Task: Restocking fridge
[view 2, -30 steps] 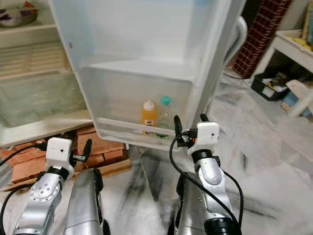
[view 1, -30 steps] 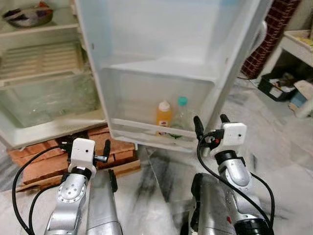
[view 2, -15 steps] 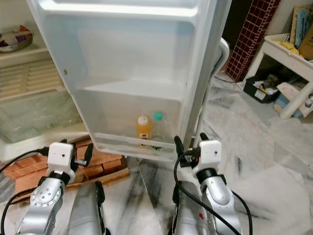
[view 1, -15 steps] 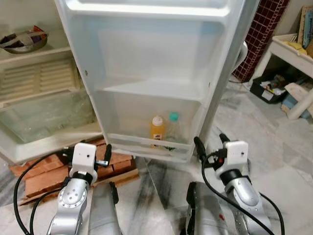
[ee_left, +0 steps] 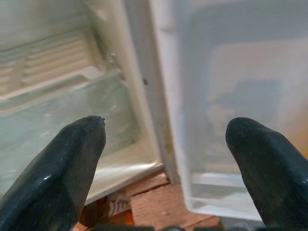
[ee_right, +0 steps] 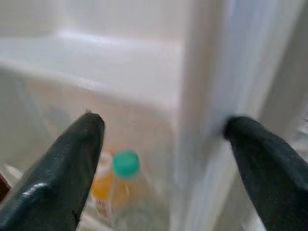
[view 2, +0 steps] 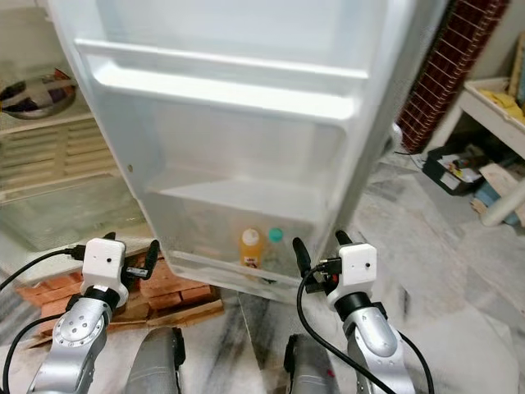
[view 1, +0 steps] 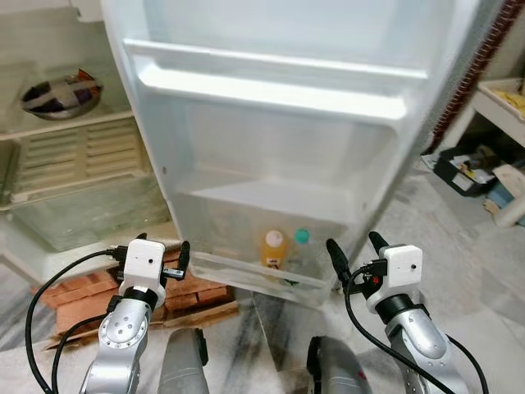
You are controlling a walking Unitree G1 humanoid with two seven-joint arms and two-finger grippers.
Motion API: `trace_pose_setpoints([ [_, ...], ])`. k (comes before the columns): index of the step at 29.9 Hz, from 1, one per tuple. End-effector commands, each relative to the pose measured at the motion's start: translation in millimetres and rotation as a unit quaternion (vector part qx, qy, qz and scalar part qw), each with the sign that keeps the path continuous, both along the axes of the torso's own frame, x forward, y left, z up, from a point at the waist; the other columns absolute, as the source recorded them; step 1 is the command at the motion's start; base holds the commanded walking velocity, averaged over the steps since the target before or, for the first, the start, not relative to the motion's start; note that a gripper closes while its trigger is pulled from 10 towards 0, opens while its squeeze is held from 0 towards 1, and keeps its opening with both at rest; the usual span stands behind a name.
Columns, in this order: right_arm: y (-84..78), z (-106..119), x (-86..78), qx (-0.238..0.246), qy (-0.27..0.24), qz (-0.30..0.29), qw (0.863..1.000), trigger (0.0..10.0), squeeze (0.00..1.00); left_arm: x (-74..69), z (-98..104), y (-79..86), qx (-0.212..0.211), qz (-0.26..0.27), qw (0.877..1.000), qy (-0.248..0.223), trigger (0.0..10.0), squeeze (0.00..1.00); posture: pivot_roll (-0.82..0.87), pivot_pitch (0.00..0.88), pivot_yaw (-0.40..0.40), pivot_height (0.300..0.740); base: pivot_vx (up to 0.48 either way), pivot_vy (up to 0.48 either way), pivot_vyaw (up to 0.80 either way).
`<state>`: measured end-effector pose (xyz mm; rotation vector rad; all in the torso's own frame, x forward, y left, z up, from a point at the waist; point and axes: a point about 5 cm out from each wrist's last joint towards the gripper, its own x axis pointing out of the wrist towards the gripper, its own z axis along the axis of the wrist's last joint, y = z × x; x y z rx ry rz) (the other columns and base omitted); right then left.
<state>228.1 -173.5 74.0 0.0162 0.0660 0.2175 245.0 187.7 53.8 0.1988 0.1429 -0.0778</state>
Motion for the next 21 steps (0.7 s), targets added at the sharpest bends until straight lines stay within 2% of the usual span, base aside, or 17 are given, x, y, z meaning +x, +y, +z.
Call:
trace_pose_setpoints([
  [1, 7.2, 9.8, 1.9, -0.002, -0.025, 0.022, 0.999, 10.0, 0.0, 0.3, 1.6, -0.5, 0.006, -0.004, 1.0, 0.0, 10.0, 0.0, 0.04, 0.0, -0.015, 0.647, 0.0, 0.0, 0.0],
  [12, 7.9, 10.1, 1.7, 0.0, -0.025, 0.025, 0.999, 10.0, 0.0, 0.7, 2.1, -0.6, 0.008, -0.004, 1.0, -0.002, 10.0, 0.0, 0.04, 0.0, -0.018, 0.647, 0.0, 0.0, 0.0],
  [17, 8.6, 10.2, 2.4, 0.003, -0.024, 0.026, 0.999, 10.0, 0.0, -0.3, 0.7, -3.3, 0.005, -0.007, 1.0, 0.0, 10.0, 0.0, 0.04, 0.0, -0.02, 0.682, 0.0, 0.0, 0.0],
  [21, 8.3, 8.2, 2.8, 0.003, -0.019, 0.021, 1.0, 10.0, 0.0, -0.3, 0.2, -4.8, 0.004, -0.009, 1.0, 0.001, 10.0, 0.0, 0.04, 0.0, -0.022, 0.682, 0.0, 0.0, 0.0],
])
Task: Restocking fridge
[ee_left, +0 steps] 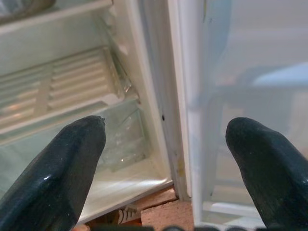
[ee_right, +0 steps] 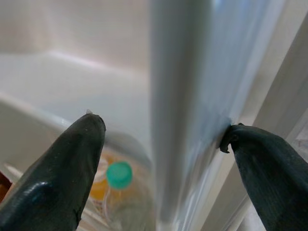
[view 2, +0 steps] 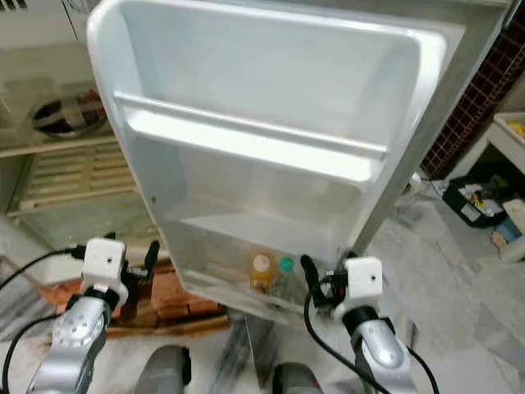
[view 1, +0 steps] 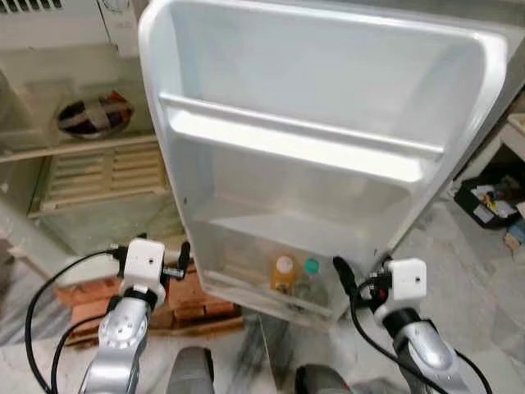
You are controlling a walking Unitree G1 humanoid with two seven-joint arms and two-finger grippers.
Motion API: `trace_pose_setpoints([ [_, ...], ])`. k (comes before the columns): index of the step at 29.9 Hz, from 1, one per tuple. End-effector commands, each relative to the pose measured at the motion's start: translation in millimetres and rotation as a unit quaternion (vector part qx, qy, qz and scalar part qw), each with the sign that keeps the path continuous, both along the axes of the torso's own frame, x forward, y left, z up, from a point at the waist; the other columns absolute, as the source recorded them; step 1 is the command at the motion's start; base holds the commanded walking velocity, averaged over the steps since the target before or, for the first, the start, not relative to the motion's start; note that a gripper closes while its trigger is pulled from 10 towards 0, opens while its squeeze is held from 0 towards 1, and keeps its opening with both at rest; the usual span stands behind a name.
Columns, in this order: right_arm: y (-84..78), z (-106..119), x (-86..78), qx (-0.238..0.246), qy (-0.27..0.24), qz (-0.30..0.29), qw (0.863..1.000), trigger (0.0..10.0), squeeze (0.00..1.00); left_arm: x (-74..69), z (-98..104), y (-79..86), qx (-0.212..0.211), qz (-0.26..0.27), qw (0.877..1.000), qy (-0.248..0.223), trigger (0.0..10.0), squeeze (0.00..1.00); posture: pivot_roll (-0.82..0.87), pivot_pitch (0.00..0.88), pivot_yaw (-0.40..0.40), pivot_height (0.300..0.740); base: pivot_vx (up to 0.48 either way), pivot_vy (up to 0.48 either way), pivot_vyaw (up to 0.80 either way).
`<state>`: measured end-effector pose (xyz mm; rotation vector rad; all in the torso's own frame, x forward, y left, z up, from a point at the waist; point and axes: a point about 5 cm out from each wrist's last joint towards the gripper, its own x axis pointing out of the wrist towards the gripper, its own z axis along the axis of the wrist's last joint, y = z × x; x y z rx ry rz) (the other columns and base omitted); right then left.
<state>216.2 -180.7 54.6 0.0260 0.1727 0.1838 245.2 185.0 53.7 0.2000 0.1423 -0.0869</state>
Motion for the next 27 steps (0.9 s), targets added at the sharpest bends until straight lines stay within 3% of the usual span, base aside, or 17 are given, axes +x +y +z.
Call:
trace_pose_setpoints([
  [1, 15.2, 27.3, 14.7, 0.005, -0.071, 0.036, 0.997, 10.0, 0.0, -0.5, 0.2, -2.3, 0.003, -0.005, 1.0, 0.001, 10.0, 0.0, 0.04, 0.0, -0.022, 0.682, 0.0, 0.0, 0.0],
  [20, 15.4, 27.2, 17.1, -0.003, -0.076, 0.047, 0.996, 10.0, 0.0, 0.5, -1.5, -3.4, 0.003, -0.007, 1.0, 0.004, 10.0, 0.0, 0.04, 0.0, -0.025, 0.682, -0.314, 0.0, 0.0],
  [27, 15.3, 30.6, 22.6, -0.002, -0.083, 0.044, 0.996, 10.0, 0.0, 2.1, -1.2, -3.8, 0.004, -0.008, 1.0, 0.002, 10.0, 0.0, 0.04, 0.0, -0.027, 0.727, -0.126, 0.0, 0.0],
])
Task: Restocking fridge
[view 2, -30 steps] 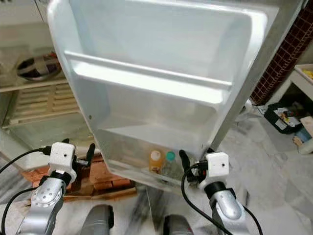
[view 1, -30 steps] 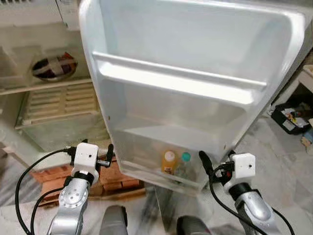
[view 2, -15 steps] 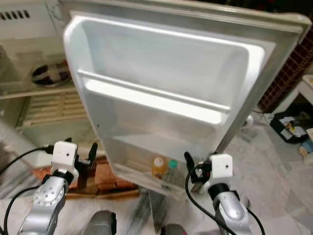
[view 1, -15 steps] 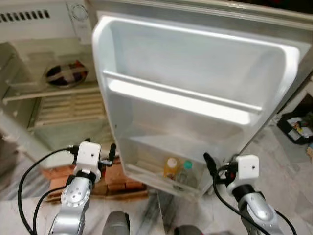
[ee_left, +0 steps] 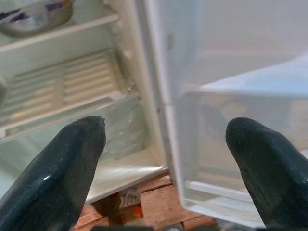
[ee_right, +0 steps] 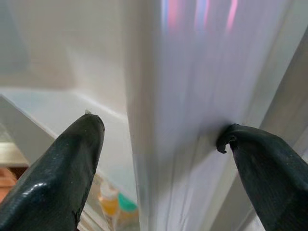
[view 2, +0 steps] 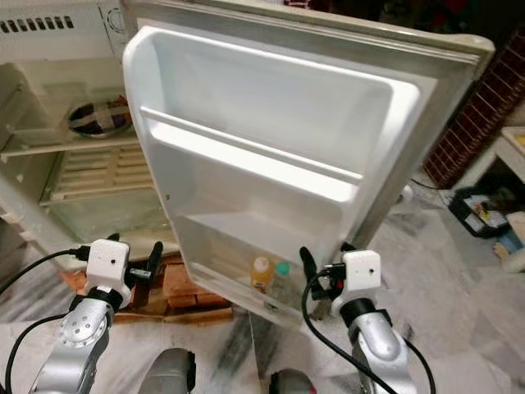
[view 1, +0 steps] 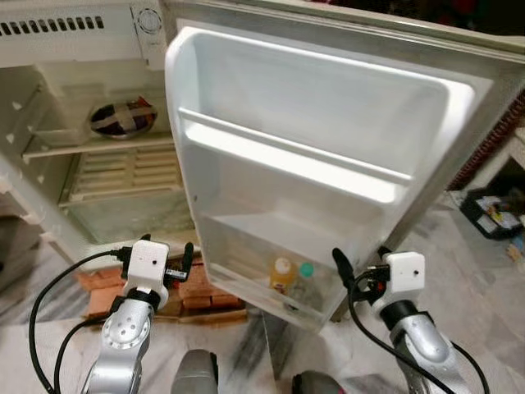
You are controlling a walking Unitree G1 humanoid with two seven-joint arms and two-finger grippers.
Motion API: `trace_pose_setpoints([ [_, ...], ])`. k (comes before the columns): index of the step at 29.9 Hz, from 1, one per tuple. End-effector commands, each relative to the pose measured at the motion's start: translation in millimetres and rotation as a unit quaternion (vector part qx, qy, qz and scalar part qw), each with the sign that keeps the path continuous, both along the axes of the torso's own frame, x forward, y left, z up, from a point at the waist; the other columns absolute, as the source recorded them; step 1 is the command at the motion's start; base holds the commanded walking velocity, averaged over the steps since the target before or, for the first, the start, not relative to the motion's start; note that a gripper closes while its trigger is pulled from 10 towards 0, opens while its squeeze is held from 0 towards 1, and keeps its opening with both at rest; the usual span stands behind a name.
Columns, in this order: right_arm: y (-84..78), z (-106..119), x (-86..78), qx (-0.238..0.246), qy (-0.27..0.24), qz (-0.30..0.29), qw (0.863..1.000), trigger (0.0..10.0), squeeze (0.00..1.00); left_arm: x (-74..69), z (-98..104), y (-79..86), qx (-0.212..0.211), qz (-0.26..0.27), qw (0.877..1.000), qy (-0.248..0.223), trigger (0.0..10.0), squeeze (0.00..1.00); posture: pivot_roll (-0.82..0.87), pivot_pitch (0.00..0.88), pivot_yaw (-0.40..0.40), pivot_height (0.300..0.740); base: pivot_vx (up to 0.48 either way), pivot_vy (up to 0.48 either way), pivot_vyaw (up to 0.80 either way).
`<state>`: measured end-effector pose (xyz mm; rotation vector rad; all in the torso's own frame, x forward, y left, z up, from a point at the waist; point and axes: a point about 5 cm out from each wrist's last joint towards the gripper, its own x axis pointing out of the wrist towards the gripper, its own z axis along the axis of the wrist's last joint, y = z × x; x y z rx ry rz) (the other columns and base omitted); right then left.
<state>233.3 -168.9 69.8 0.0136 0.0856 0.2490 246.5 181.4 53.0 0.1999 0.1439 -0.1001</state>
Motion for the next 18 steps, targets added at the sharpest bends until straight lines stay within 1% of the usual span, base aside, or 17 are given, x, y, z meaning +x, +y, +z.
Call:
trace_pose_setpoints([
  [1, 3.3, 16.0, 7.1, -0.002, -0.041, 0.012, 0.999, 10.0, 0.0, 1.1, -0.3, -0.2, 0.005, -0.002, 1.0, 0.0, 10.0, 0.0, 0.04, 0.0, -0.028, 0.737, 0.0, 0.0, 0.0],
  [10, 3.2, 17.3, 13.3, -0.003, -0.047, 0.012, 0.999, 10.0, 0.0, 3.2, 0.0, -1.2, 0.006, -0.004, 1.0, 0.0, 10.0, 0.0, 0.04, 0.0, -0.027, 0.74, 0.0, 0.0, 0.0],
  [18, 3.3, 17.4, 15.2, -0.003, -0.049, 0.012, 0.999, 10.0, 0.0, 4.8, 0.5, -1.9, 0.008, -0.005, 1.0, -0.002, 10.0, 0.0, 0.05, 0.0, -0.025, 0.74, 0.0, 0.0, 0.0],
])
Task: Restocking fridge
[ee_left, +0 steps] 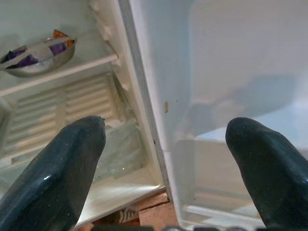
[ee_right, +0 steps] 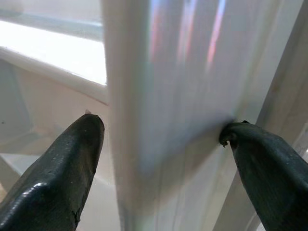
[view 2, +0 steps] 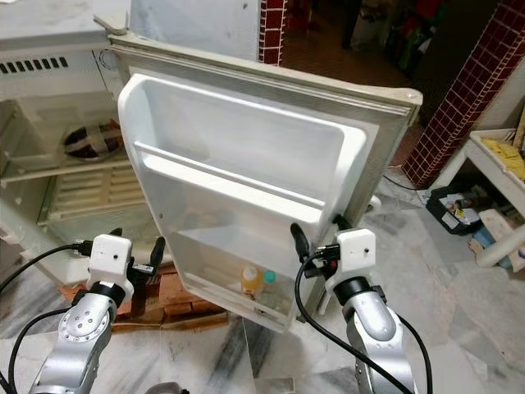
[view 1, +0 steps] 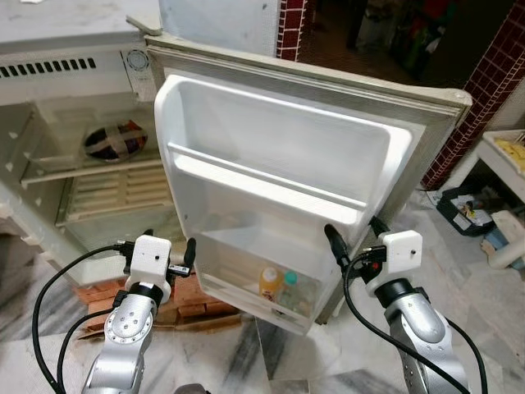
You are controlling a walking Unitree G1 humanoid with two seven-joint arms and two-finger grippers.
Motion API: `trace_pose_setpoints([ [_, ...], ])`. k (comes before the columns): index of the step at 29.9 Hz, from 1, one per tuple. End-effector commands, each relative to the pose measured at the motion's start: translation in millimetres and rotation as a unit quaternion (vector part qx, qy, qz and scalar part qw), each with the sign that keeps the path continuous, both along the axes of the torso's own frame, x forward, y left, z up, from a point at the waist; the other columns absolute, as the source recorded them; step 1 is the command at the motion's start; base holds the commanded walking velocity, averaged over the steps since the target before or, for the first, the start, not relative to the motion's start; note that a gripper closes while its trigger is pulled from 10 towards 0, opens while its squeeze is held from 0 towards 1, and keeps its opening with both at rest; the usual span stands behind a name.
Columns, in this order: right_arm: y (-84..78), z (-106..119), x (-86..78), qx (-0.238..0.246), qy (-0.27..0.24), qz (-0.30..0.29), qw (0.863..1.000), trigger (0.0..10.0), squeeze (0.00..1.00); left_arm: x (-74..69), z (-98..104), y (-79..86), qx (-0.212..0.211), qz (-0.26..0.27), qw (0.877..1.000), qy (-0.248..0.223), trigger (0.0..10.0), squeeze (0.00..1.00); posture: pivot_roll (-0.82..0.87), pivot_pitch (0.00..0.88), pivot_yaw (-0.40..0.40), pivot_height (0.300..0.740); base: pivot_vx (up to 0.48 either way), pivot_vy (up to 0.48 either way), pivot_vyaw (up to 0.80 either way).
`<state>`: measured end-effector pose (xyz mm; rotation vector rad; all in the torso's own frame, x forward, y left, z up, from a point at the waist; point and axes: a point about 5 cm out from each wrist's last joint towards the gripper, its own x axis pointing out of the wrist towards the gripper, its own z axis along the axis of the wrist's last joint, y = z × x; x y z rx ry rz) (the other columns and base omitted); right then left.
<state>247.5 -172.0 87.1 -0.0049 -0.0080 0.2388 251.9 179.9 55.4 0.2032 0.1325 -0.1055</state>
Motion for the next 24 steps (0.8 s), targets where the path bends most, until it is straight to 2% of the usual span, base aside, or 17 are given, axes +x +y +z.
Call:
trace_pose_setpoints([
  [1, 6.5, -1, 0.7, 0.001, -0.001, 0.018, 1.0, 10.0, 0.0, 0.1, -2, -0.1, 0.009, 0.0, 1.0, 0.002, 10.0, 0.0, 0.05, 0.0, -0.026, 0.74, 0.0, 0.0, 0.0],
  [7, 8.4, -3, 0.0, 0.009, 0.005, 0.022, 1.0, 10.0, 0.0, 1.4, 0, 3.2, 0.009, 0.003, 1.0, 0.001, 10.0, 0.0, 0.05, 0.0, -0.026, 0.74, 0.0, 0.0, 0.0],
  [24, 8.8, -9, 1.4, 0.011, 0.015, 0.027, 0.999, 10.0, 0.0, 3.9, 0, 3.2, 0.016, 0.002, 1.0, 0.003, 10.0, 0.0, 0.06, 0.0, -0.026, 0.74, -0.285, -0.351, 0.0],
])
